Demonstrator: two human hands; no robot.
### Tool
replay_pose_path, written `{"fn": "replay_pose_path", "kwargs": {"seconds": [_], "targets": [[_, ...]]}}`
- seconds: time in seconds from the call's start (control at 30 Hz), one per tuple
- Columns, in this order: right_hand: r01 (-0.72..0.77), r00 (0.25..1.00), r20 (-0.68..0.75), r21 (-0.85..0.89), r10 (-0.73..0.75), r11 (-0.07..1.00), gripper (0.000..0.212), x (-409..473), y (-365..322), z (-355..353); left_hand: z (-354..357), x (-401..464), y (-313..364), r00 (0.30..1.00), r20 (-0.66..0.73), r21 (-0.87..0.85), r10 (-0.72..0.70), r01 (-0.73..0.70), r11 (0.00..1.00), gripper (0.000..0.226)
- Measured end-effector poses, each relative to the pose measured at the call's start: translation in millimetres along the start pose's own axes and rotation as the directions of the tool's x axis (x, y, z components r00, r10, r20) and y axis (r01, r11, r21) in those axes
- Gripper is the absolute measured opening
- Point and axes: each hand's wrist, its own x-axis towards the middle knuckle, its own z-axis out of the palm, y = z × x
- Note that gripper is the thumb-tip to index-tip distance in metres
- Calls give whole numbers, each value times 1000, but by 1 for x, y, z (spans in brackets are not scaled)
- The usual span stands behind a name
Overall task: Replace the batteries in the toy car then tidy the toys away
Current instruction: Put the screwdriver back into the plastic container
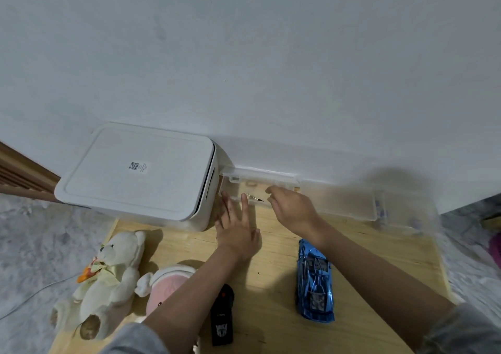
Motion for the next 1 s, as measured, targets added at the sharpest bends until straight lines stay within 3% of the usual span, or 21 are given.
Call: {"fn": "replay_pose_path", "kwargs": {"seconds": [0.1, 0.2, 0.37, 0.53, 1.0], "targets": [[-40, 984, -174, -27, 35, 999, 31, -4, 3, -5, 0, 0, 0, 1000, -1, 3, 0, 0, 1000, 91], [-52, 982, -186, -85, 35, 995, 25, -1, 5, -7, -1, -1, -1, 1000, -13, -20, -4, 4, 1000, 94], [-87, 994, -78, -115, 78, 990, 24, 1, 4, -4, 2, -8, 0, 993, -119, -123, -21, 6, 992, 100], [-184, 970, 150, -54, 191, 981, 29, 2, 7, 8, -3, -3, -5, 978, -206, -57, 30, -43, 997, 93], [-181, 976, 124, -4, 180, 983, 24, -3, 2, 16, -12, 2, -11, 986, -157, 29, 62, -58, 998, 91]]}}
